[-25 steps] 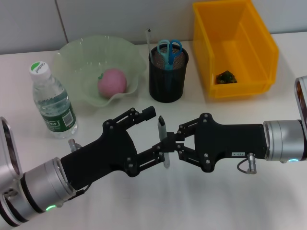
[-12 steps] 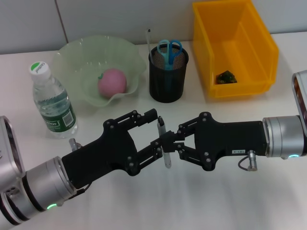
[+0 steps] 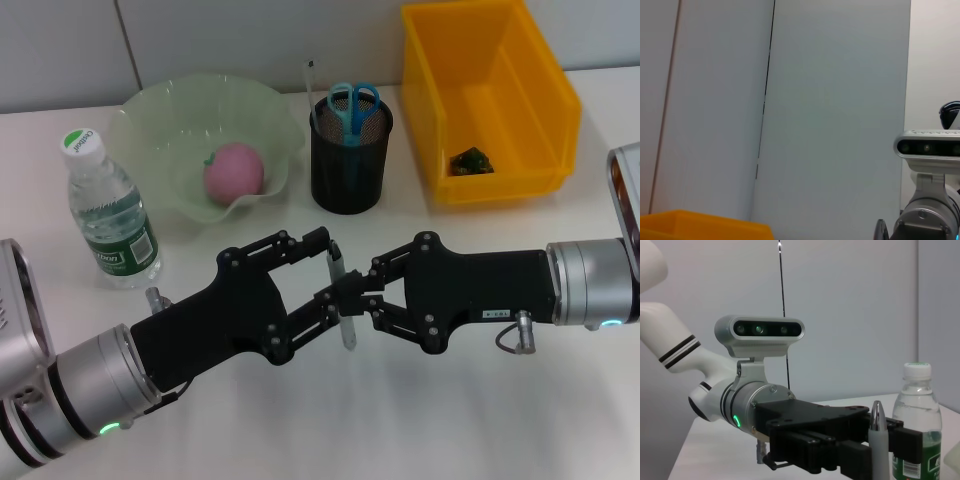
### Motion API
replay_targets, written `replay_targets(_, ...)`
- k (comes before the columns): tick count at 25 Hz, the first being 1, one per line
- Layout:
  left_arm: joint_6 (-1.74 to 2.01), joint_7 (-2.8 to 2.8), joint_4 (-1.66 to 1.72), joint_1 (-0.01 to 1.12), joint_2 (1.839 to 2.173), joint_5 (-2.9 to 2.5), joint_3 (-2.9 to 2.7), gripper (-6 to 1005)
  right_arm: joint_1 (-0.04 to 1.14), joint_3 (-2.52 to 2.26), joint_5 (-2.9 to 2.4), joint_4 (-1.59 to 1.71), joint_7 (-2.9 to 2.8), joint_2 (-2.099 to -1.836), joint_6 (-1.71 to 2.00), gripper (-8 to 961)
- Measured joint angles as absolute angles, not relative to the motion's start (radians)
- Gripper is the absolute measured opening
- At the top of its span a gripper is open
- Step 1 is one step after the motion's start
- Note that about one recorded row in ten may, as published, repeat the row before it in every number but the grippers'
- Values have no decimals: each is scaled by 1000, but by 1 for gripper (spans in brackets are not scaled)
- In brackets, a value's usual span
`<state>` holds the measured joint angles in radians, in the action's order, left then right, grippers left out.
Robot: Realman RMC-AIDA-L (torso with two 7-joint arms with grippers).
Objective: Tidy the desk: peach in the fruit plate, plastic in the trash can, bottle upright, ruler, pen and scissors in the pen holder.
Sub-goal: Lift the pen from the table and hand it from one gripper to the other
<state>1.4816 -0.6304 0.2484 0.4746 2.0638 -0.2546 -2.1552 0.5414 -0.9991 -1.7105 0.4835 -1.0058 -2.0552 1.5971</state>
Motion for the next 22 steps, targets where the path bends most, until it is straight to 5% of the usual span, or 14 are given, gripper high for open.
replay_targets(5,1481,-630,249,475,2064,-255,-2155,530,541,-999,-1710,484,-1006,-2055,1592,119)
replay_targets(9,1473,-631,248,475,2065,-255,-2155,385,541,-999,-1710,483,-1006,-2055,1587,119)
replay_targets(22,1471,-630,250,467,2066,-255,-2155,350,541,-1000,-1710,483,-1006,-2056,1585,119)
